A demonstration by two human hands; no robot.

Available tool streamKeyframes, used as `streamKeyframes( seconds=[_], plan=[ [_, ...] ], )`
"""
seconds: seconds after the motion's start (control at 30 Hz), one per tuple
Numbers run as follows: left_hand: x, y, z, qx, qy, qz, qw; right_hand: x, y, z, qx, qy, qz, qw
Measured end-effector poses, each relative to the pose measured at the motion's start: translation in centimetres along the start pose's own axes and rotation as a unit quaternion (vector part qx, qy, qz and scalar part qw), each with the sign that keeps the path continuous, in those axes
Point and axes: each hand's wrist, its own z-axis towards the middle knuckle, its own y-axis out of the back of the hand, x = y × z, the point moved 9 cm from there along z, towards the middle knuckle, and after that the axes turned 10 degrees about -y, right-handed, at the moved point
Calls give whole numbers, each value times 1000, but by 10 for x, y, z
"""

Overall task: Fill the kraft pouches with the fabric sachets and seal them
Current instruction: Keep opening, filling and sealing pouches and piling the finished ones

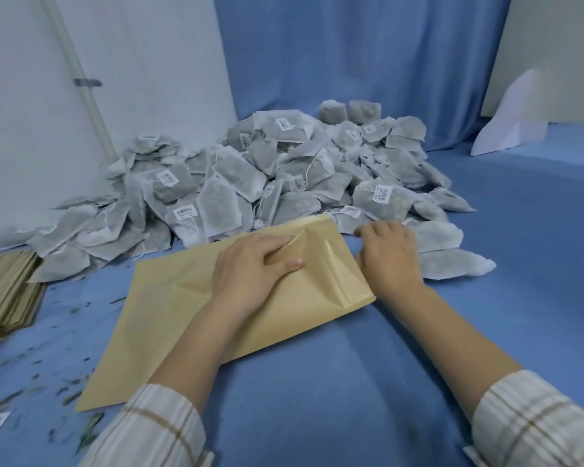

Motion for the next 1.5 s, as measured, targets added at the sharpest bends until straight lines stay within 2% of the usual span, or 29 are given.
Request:
streamKeyframes(
  seconds=[0.03,0.1,0.17,0.2,0.3,0.37,0.47,0.53,0.6,0.67,0.73,0.8,0.83,0.87,0.93,1.03,1.13,1.2,1.23,1.33,1.43,1.47,1.5],
  plan=[
    [2,-3,2,-3,8,-8,1000,-17,-8,4,23,-62,-53,996],
    [4,-8,4,-4,13,-14,1000,-51,-25,5,118,-173,-125,970],
    [4,-9,6,-6,12,-20,1000,-70,-35,2,172,-223,-129,951],
    [3,-9,6,-8,11,-25,1000,-71,-34,3,172,-220,-122,952],
    [1,-9,5,-5,5,-34,999,-55,-22,6,91,-151,-76,981],
    [0,-8,5,-1,4,-34,999,-39,-8,4,24,-117,32,992],
    [4,-3,4,-11,15,-44,999,-25,15,1,-59,-81,249,963],
    [8,2,3,-21,24,-47,998,-28,27,0,-97,-99,387,912],
    [10,4,3,-26,26,-45,998,-44,26,-1,-115,-192,510,830],
    [11,5,3,-29,27,-46,998,-59,8,-3,-90,-315,626,708],
    [12,6,3,-30,28,-48,998,-61,-15,-9,-37,-394,718,573],
    [12,7,3,-34,27,-50,998,-56,-31,-15,3,-422,769,481],
    [12,7,3,-38,26,-51,998,-52,-36,-18,19,-426,780,458],
    [11,8,3,-42,24,-53,997,-47,-39,-21,32,-426,779,459],
    [7,8,3,-51,17,-63,997,-35,-40,-22,69,-398,760,509],
    [0,10,3,-64,-6,-71,995,-2,-31,-18,164,-294,746,575],
    [2,12,4,-69,-11,-75,995,15,-25,-17,220,-223,740,595],
    [5,12,3,-67,-10,-68,995,12,-25,-14,209,-226,747,589],
    [7,13,3,-68,-9,-64,996,6,-27,-13,193,-239,758,576],
    [11,18,3,-78,-2,-58,995,-9,-32,-10,155,-291,805,494],
    [16,23,3,-87,11,-59,994,-15,-37,-10,160,-319,823,441],
    [17,24,3,-90,14,-61,994,-16,-36,-10,160,-319,824,440],
    [17,25,3,-93,15,-64,993,-18,-35,-10,157,-315,817,457]
  ],
)
